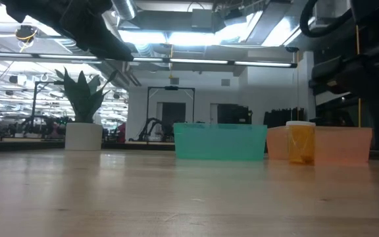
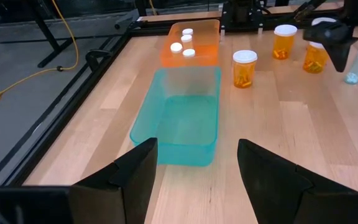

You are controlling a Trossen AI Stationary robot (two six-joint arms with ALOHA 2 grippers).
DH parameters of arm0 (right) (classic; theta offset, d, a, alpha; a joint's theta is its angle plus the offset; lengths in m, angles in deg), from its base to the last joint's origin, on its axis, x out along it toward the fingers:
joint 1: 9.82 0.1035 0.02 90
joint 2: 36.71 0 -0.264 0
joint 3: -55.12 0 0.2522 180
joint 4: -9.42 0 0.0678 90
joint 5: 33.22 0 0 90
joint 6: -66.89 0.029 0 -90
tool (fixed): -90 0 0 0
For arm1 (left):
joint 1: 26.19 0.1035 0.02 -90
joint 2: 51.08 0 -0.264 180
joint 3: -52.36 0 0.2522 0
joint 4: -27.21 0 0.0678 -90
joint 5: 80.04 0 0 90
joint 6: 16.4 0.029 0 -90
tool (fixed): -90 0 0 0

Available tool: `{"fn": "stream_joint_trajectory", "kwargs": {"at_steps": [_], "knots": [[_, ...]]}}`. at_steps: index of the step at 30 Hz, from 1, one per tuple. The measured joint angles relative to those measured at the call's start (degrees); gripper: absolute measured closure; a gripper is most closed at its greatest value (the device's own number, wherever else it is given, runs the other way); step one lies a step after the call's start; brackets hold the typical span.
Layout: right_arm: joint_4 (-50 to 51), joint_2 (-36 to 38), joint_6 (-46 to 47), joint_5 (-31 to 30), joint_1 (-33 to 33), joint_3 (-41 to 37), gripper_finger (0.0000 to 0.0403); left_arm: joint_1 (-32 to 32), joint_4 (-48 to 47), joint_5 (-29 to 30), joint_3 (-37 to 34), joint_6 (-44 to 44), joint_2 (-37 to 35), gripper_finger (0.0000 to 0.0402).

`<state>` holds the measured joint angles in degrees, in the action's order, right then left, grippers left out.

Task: Pick and place medicine bottles into bin by pill shape (circle, oval)
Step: Put the blue pill bottle into the orange bin

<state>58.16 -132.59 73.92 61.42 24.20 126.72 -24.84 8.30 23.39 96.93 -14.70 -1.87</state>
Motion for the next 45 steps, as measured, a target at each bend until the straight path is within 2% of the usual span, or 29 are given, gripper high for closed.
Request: {"fn": "stream_joint_trajectory", "kwargs": {"at_steps": [6,15,23,32,35,40,43,45], "knots": [[-1.20,-0.41,-0.03,0.05,0.00,0.00,0.0122,0.02,0.00,0.00,0.02,0.00,0.00,0.0188],[-0.93,-0.41,0.16,3.07,-0.02,0.13,0.0202,0.02,-0.02,0.00,0.00,0.00,0.00,0.0188],[-0.94,-0.41,0.17,2.99,-0.04,0.14,0.0262,0.01,0.00,0.00,0.00,0.00,0.00,0.0188],[-0.28,0.33,-0.68,1.29,-0.04,0.17,0.0286,0.00,0.00,0.00,0.01,0.00,0.00,0.0188],[1.85,2.98,-1.30,-1.27,-0.04,0.17,0.0286,0.02,-0.02,0.00,0.00,0.00,0.00,0.0188],[8.11,11.41,0.05,-10.23,-0.05,0.17,0.0286,0.00,-0.36,0.00,0.00,0.00,0.00,0.0188],[12.91,17.98,3.40,-18.30,-0.17,0.17,0.0286,0.00,-0.39,0.00,0.00,-0.04,0.02,0.0188],[17.01,22.37,8.13,-26.96,-0.22,0.17,0.0286,0.02,-0.40,0.00,0.00,-0.07,0.02,0.0188]]}}
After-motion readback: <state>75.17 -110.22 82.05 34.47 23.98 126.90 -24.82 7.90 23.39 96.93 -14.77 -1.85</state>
